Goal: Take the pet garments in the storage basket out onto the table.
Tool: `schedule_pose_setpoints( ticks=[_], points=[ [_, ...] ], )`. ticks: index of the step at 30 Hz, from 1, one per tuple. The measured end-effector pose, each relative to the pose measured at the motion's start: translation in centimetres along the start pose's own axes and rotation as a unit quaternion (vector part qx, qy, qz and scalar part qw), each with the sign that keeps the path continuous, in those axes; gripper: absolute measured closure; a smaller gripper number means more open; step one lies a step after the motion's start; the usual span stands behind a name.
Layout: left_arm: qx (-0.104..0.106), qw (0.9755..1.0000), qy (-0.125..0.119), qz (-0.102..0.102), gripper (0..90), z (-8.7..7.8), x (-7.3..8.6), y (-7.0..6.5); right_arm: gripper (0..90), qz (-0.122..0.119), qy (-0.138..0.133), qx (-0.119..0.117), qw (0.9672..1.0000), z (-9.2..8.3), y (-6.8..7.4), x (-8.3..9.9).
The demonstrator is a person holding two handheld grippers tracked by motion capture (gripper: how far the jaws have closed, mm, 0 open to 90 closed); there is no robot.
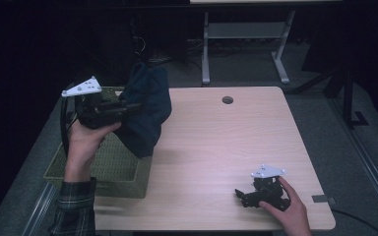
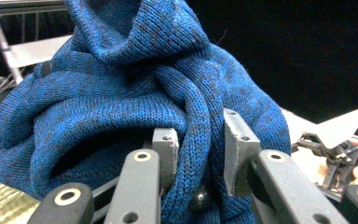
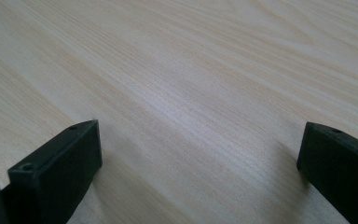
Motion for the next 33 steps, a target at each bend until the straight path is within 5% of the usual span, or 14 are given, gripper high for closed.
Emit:
schedule_pose_setpoints(
  ticks=[19, 33],
  points=[
    [0.070, 0.9969, 0.027, 0.021, 70.0, 6.1, -0.3, -4.0, 0.0, 0.002, 0.001, 0.000, 1.0000, 0.0, 0.0, 0.0],
    [0.087, 0.9949, 0.044, 0.027, 70.2, 11.2, 0.0, -5.8, 0.0, 0.001, 0.000, 0.000, 1.0000, 0.0, 0.0, 0.0]
  ],
)
Point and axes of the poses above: each handheld gripper's, and its own axes: z roughly forward along the jaws, x roughly out of its underside, y roughly to its left, the point moved 3 cm from there along z, roughly forward along the jaws, and after that the axes turned 7 degrees about -z, right-handed, at the moved point
